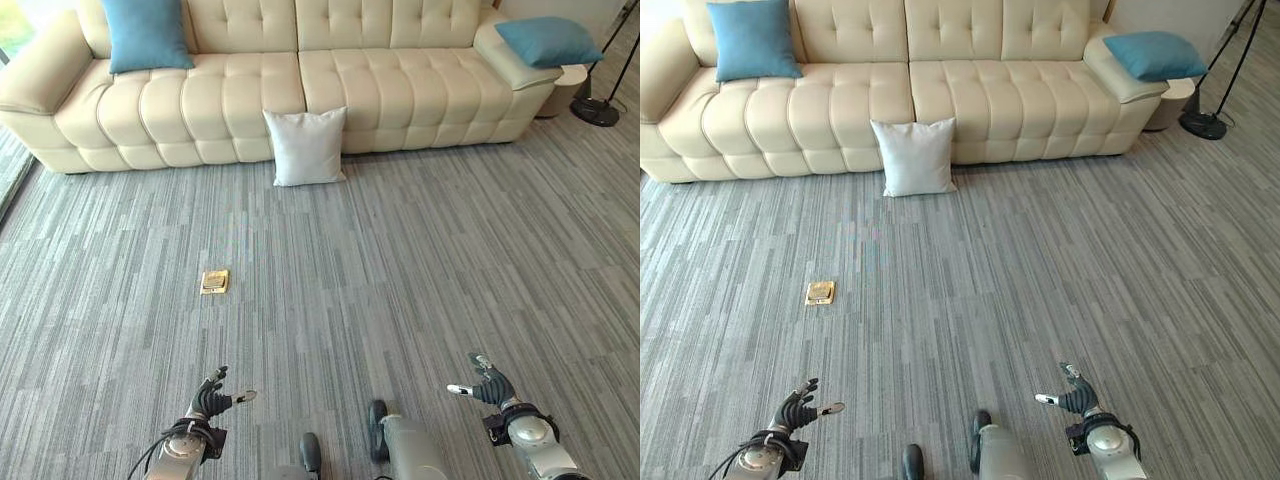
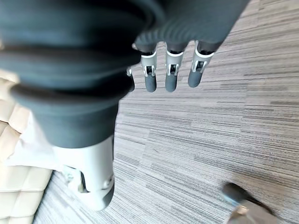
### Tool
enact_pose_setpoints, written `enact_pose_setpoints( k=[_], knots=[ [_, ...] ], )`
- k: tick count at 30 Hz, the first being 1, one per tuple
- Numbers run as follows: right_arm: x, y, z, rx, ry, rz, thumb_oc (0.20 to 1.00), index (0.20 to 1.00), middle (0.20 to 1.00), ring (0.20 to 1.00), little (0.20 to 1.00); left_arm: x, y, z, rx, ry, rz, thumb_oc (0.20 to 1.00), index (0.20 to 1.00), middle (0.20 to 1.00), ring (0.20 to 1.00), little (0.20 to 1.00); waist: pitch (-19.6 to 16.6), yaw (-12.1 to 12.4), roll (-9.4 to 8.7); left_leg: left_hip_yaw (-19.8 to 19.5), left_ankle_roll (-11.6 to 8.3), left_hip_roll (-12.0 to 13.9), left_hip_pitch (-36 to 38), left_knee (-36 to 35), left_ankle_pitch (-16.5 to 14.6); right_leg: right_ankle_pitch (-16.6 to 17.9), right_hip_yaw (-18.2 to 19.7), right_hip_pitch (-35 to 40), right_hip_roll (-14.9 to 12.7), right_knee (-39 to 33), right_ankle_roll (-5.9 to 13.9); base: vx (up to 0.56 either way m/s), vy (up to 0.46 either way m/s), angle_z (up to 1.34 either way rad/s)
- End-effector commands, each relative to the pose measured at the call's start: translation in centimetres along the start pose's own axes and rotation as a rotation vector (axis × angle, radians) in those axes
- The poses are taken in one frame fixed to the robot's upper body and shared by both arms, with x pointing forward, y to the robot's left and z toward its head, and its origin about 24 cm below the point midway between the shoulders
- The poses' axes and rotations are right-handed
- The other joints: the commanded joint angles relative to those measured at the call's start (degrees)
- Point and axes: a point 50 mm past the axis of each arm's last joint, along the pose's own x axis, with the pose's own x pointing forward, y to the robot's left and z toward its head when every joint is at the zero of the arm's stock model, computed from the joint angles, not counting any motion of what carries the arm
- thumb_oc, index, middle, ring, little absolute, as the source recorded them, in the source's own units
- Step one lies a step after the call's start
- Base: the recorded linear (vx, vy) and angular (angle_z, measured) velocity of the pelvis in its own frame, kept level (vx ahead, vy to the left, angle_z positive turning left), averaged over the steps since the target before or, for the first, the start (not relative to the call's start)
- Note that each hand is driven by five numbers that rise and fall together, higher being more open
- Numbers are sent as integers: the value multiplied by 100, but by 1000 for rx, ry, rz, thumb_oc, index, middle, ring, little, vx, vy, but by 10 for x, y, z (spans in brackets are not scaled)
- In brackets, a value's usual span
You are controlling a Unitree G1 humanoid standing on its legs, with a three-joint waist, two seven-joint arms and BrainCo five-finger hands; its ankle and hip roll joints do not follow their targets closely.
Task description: Pick up all the scattered cushions and arrange them neatly on the sofa.
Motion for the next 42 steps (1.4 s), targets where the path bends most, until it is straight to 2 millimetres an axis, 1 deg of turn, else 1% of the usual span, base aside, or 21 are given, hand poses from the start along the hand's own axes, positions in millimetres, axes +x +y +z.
enact_pose_setpoints(
  k=[1,5,7,10,11,12,13,16,19,22,23,27,30,32,34,35,36,37,38,40,42],
  knots=[
    [5,-18,14,0,-53,-57,1000,1000,1000,1000,1000,1,8,11,-20,-56,30,1000,1000,1000,1000,1000,25,-125,36,-136,-394,-303,723,436,-1109,462,-39,450,38,-502,88,315,-77,22],
    [-2,-24,5,-10,-33,-64,1000,1000,1000,1000,1000,1,1,8,-12,-46,11,1000,1000,1000,1000,1000,81,-294,90,-396,-488,-354,1016,568,-1275,582,50,263,71,-508,101,326,-132,36],
    [-5,-26,1,-13,-28,-60,1000,1000,1000,1000,1000,0,-5,7,-8,-47,-13,1000,1000,1000,1000,1000,38,-337,125,-499,-608,-349,1060,775,-1241,615,148,295,141,-355,-30,308,-180,73],
    [-9,-27,-4,-6,-19,-62,1000,1000,1000,1000,1000,-3,-14,2,0,-36,-51,1000,1000,1000,1000,1000,-54,-416,237,-331,-988,-77,945,1233,-862,427,-60,500,171,-215,-214,313,-263,81],
    [-9,-30,-3,-1,-28,-75,1000,1000,1000,1000,1000,-3,-17,5,14,-48,-66,1000,1000,1000,1000,1000,-39,-434,277,-166,-1237,107,627,1969,-355,219,-125,782,277,-219,-360,310,-306,35],
    [-8,-32,-1,10,-33,-86,1000,1000,1000,1000,1000,-1,-19,8,19,-57,-70,1000,1000,1000,1000,1000,10,-423,239,-72,-1267,178,354,2361,-174,128,-124,916,280,-257,-431,295,-300,27],
    [-7,-32,0,22,-34,-92,1000,1000,1000,1000,1000,0,-20,11,19,-64,-76,1000,1000,1000,1000,1000,32,-415,187,66,-1181,218,137,2439,-136,65,-106,1012,256,-317,-465,209,-199,5],
    [-5,-33,2,21,-34,-102,1000,1000,1000,1000,1000,2,-23,18,30,-90,-93,1000,1000,1000,1000,1000,113,-231,61,322,-903,237,-614,2388,-573,-152,16,1372,237,-470,-489,258,-141,-5],
    [-3,-33,4,22,-35,-103,1000,1000,1000,1000,1000,1,-23,19,34,-94,-95,1000,1000,1000,1000,1000,129,-113,-7,375,-842,250,-980,2021,-585,-256,100,1551,253,-531,-487,245,-64,-24],
    [-2,-27,3,22,-28,-92,1000,1000,1000,1000,1000,-1,-18,9,36,-62,-79,1000,1000,1000,1000,1000,139,139,-33,207,-991,415,-1578,1189,250,-438,309,2059,479,-722,-502,384,-48,-50],
    [-2,-25,2,16,-24,-89,1000,1000,1000,1000,1000,-2,-18,8,32,-56,-78,1000,1000,1000,1000,1000,130,194,-52,169,-1016,461,-1721,993,370,-512,372,2208,526,-759,-500,280,-15,-51],
    [-3,-20,-3,8,-3,-80,1000,1000,1000,1000,1000,-4,-17,0,17,-26,-69,1000,1000,1000,1000,1000,75,343,-120,334,-1037,578,-1945,485,636,-728,606,2716,619,-781,-492,443,45,-32],
    [-3,-18,-4,0,1,-68,1000,1000,1000,1000,1000,-6,-17,-6,16,-6,-68,1000,1000,1000,1000,1000,-16,415,-110,455,-1012,624,-1933,533,704,-900,764,2997,687,-736,-492,441,112,-23],
    [-4,-15,-4,-6,-4,-56,1000,1000,1000,1000,1000,-7,-15,-9,22,8,-63,1000,1000,1000,1000,1000,-84,476,-181,414,-939,527,-1967,858,708,-897,865,3146,577,-572,-432,531,180,-44],
    [-4,-6,-3,1,-11,-24,1000,1000,1000,1000,1000,-7,-15,-10,38,10,-62,1000,1000,1000,1000,1000,-209,474,-353,514,-732,283,-1792,1166,373,-361,954,2965,298,217,-121,470,208,-32],
    [-2,-4,1,-1,-23,-17,1000,1000,1000,1000,1000,-6,-13,-8,38,3,-53,1000,1000,1000,1000,1000,-198,471,-393,542,-605,177,-1700,1244,210,111,1000,2753,211,742,49,346,171,-31],
    [1,-1,8,0,-47,-10,1000,1000,1000,1000,1000,-4,-12,-3,35,-10,-46,1000,1000,1000,1000,1000,-152,461,-386,546,-499,115,-1596,1266,93,540,1031,2492,153,1270,201,333,163,-26],
    [2,0,13,2,-62,-7,1000,1000,1000,1000,1000,-3,-12,0,26,-18,-40,1000,1000,1000,1000,1000,-134,443,-348,554,-436,89,-1455,1240,-4,760,1000,2308,114,1630,260,320,158,-22],
    [4,2,16,4,-74,-4,1000,1000,1000,1000,1000,-2,-12,1,22,-22,-34,1000,1000,1000,1000,1000,-101,427,-266,575,-361,88,-1277,1205,-96,828,914,2070,71,1964,267,353,167,-1],
    [6,6,27,-6,-114,8,1000,1000,1000,1000,1000,0,-12,5,19,-29,-25,1000,1000,1000,1000,1000,-18,345,-127,476,-281,21,-851,1057,-242,681,723,1627,-1,2182,111,429,166,13],
    [8,5,34,-28,-139,14,1000,1000,1000,1000,1000,1,-13,6,32,-35,-26,1000,1000,1000,1000,1000,68,207,49,332,-282,-18,-450,866,-372,202,378,1010,73,1738,-76,435,91,11]
  ],
)
